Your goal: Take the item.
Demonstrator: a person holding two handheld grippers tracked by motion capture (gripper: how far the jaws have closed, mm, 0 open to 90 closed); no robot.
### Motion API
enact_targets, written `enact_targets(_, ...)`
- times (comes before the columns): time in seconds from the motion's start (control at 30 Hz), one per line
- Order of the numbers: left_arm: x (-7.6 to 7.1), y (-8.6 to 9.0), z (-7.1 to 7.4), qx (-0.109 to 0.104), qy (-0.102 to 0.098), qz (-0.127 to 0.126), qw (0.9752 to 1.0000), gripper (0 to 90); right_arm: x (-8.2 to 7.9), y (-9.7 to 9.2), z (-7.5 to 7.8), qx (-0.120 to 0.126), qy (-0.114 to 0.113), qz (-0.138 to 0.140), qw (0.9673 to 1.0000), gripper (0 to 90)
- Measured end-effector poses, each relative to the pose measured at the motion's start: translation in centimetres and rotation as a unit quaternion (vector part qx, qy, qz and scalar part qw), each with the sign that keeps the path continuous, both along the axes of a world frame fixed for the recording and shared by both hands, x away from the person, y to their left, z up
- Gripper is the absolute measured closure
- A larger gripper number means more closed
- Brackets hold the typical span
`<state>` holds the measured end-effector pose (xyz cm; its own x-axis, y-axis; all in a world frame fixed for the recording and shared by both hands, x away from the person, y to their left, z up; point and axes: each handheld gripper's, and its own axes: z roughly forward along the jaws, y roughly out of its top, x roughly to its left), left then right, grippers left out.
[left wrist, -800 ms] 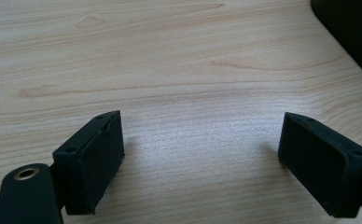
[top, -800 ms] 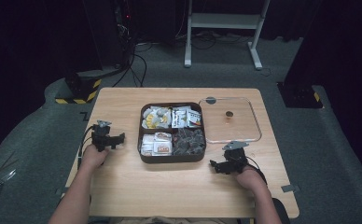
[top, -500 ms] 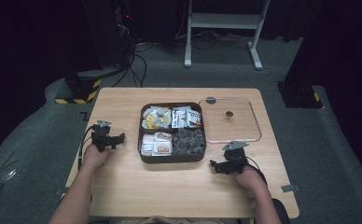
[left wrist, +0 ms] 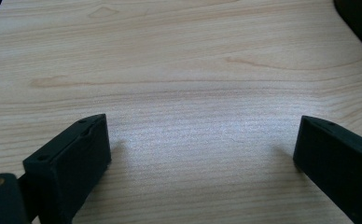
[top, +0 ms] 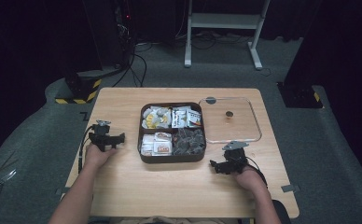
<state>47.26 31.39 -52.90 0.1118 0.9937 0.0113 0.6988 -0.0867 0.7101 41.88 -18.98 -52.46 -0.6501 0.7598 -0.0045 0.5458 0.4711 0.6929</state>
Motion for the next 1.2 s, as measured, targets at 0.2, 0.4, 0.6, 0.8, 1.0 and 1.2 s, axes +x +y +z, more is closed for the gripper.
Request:
enact_targets(0.2,-0.2,0.1,0.4,0.002,0.018,-0.022,0.9996,4.9,0.0,0.0,0.0,0.000,-0.001,0.000,1.0000,7.8)
enact_targets(0.4,-0.3,0.2,0.8,0.002,0.023,-0.030,0.9993,17.6,0.0,0.0,0.0,0.000,-0.001,0.000,1.0000,7.8)
enact_targets(0.6,-0.1,0.4,1.4,-0.009,0.044,-0.048,0.9978,23.2,0.0,0.0,0.0,0.000,-0.001,0.000,1.0000,7.7)
enact_targets(0.8,-0.1,0.6,1.9,-0.020,0.051,-0.064,0.9965,29.7,0.0,0.0,0.0,0.000,-0.001,0.000,1.0000,7.8)
enact_targets(1.0,-0.3,0.7,2.7,-0.042,0.046,-0.078,0.9950,34.6,0.0,0.0,0.0,0.000,0.000,0.000,1.0000,7.8)
enact_targets(1.2,0.0,0.4,3.9,-0.068,0.061,-0.103,0.9904,38.3,0.0,0.0,0.0,-0.001,0.000,0.000,1.0000,7.8)
